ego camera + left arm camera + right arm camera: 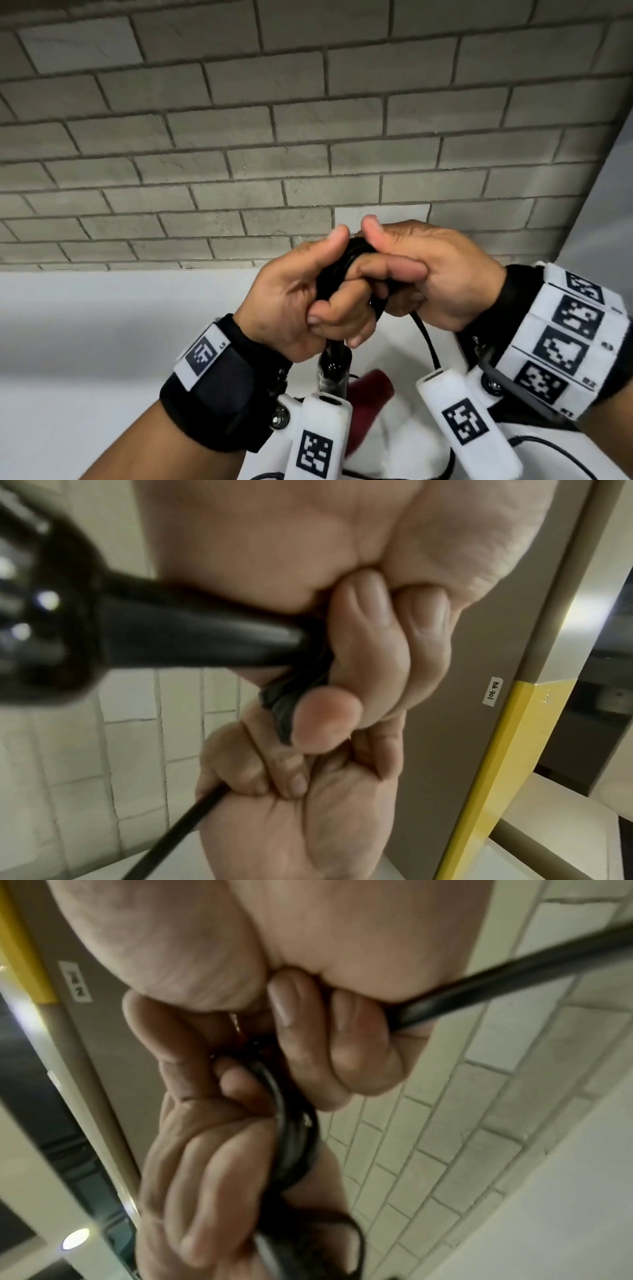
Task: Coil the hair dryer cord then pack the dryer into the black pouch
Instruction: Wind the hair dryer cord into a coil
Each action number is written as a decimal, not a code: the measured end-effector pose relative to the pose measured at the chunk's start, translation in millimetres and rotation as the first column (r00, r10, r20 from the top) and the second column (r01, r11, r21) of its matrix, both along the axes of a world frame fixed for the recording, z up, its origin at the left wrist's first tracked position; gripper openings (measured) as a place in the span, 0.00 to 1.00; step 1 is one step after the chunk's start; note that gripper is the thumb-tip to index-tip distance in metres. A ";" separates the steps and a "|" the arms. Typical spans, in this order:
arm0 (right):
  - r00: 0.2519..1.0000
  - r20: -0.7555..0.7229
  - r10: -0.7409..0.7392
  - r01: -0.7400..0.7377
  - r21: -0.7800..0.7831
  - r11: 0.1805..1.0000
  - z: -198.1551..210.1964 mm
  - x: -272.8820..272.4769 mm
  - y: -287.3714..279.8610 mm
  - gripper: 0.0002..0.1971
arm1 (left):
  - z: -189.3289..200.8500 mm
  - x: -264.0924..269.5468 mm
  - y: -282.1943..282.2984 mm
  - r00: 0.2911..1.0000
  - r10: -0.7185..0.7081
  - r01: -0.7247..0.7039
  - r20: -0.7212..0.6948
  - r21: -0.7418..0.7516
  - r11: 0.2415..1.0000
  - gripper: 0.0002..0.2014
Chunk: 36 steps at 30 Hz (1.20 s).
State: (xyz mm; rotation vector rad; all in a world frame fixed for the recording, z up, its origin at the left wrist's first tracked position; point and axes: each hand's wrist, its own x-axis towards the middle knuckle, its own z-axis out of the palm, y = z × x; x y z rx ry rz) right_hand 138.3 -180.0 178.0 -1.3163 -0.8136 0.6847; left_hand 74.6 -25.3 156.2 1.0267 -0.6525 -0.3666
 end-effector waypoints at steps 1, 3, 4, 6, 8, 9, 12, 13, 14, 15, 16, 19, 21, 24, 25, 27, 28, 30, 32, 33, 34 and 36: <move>0.999 0.027 -0.018 0.018 0.018 1.000 -0.7 -1.0 0.9 0.21 | -0.7 -0.9 0.9 1.000 0.005 -0.005 -0.002 -0.026 1.000 0.30; 0.989 0.119 -0.085 0.081 0.041 0.996 -6.5 0.5 2.6 0.16 | -2.0 -1.5 1.8 0.999 0.054 -0.054 0.004 -0.078 0.995 0.29; 0.974 0.168 -0.149 0.144 0.037 0.989 -12.6 2.5 2.8 0.14 | -2.0 -0.9 2.5 0.996 0.093 -0.092 0.005 -0.114 0.989 0.29; 0.873 0.404 -0.274 0.300 0.000 0.954 -23.4 3.9 1.5 0.13 | 0.5 2.3 4.3 0.985 0.174 -0.171 0.002 -0.186 0.968 0.30; 0.694 0.672 -0.258 0.413 -0.079 0.907 -33.6 1.9 0.6 0.12 | 3.0 6.9 4.5 0.966 0.258 -0.254 -0.013 -0.232 0.939 0.29; 0.620 0.760 -0.194 0.446 -0.138 0.884 -37.3 -1.2 0.8 0.13 | 4.2 8.9 3.4 0.951 0.310 -0.306 -0.024 -0.237 0.922 0.29; 0.570 0.821 -0.013 0.467 -0.311 0.828 -48.1 -12.6 1.7 0.07 | 5.5 15.2 2.7 0.829 0.558 -0.556 -0.038 -0.172 0.813 0.25; 0.577 0.816 0.025 0.453 -0.345 0.822 -50.4 -15.8 1.4 0.08 | 4.9 18.1 4.7 0.761 0.648 -0.645 -0.024 -0.134 0.753 0.24; 0.567 0.822 0.043 0.448 -0.352 0.821 -51.3 -17.8 -0.4 0.08 | 3.3 20.5 6.4 0.687 0.727 -0.724 0.011 -0.081 0.685 0.24; 0.548 0.835 0.036 0.460 -0.338 0.821 -48.0 -19.6 -3.1 0.09 | 0.3 22.0 7.6 0.607 0.790 -0.792 0.079 -0.010 0.610 0.23; 0.523 0.852 0.014 0.479 -0.307 0.822 -41.8 -20.8 -5.3 0.11 | -2.8 23.0 6.4 0.531 0.830 -0.847 0.172 0.066 0.528 0.21; 0.520 0.854 0.002 0.456 -0.279 0.845 -16.1 -27.0 -6.9 0.18 | -11.3 23.9 -4.4 0.428 0.821 -0.904 0.378 0.193 0.382 0.14; 0.568 0.823 -0.005 0.407 -0.276 0.871 -4.5 -27.1 -6.3 0.18 | -14.1 22.8 -8.2 0.480 0.755 -0.877 0.446 0.282 0.390 0.16; 0.582 0.808 -0.093 0.438 -0.216 0.873 11.1 -13.9 -10.9 0.16 | -13.6 19.0 -7.1 0.615 0.659 -0.787 0.432 0.377 0.488 0.27; 0.565 0.818 -0.109 0.463 -0.205 0.862 18.4 -9.1 -13.3 0.16 | -12.9 18.0 -7.3 0.651 0.638 -0.758 0.412 0.385 0.526 0.30; 0.546 0.835 -0.068 0.463 -0.232 0.856 32.7 -1.2 -17.1 0.18 | -10.7 14.6 -9.0 0.742 0.581 -0.670 0.335 0.383 0.636 0.31; 0.548 0.836 -0.034 0.444 -0.255 0.859 38.5 3.4 -18.0 0.19 | -9.3 11.9 -9.6 0.795 0.541 -0.607 0.274 0.369 0.704 0.30; 0.576 0.818 0.003 0.404 -0.288 0.868 42.9 13.4 -17.4 0.22 | -7.7 7.0 -7.7 0.881 0.446 -0.472 0.157 0.333 0.816 0.28; 0.666 0.746 0.026 0.309 -0.307 0.900 39.6 19.1 -15.0 0.22 | -8.2 2.6 -3.9 0.931 0.352 -0.365 0.097 0.288 0.885 0.29; 0.729 0.684 0.031 0.240 -0.297 0.924 36.2 18.9 -12.6 0.22 | -8.2 0.4 -1.9 0.945 0.318 -0.328 0.080 0.260 0.908 0.30; 0.789 0.613 0.027 0.173 -0.264 0.949 31.5 17.3 -10.3 0.20 | -7.7 -0.8 0.3 0.954 0.293 -0.301 0.069 0.237 0.924 0.32; 0.860 0.511 -0.009 0.111 -0.169 0.979 21.5 13.1 -6.2 0.16 | -6.5 -1.8 3.7 0.966 0.253 -0.260 0.059 0.223 0.940 0.33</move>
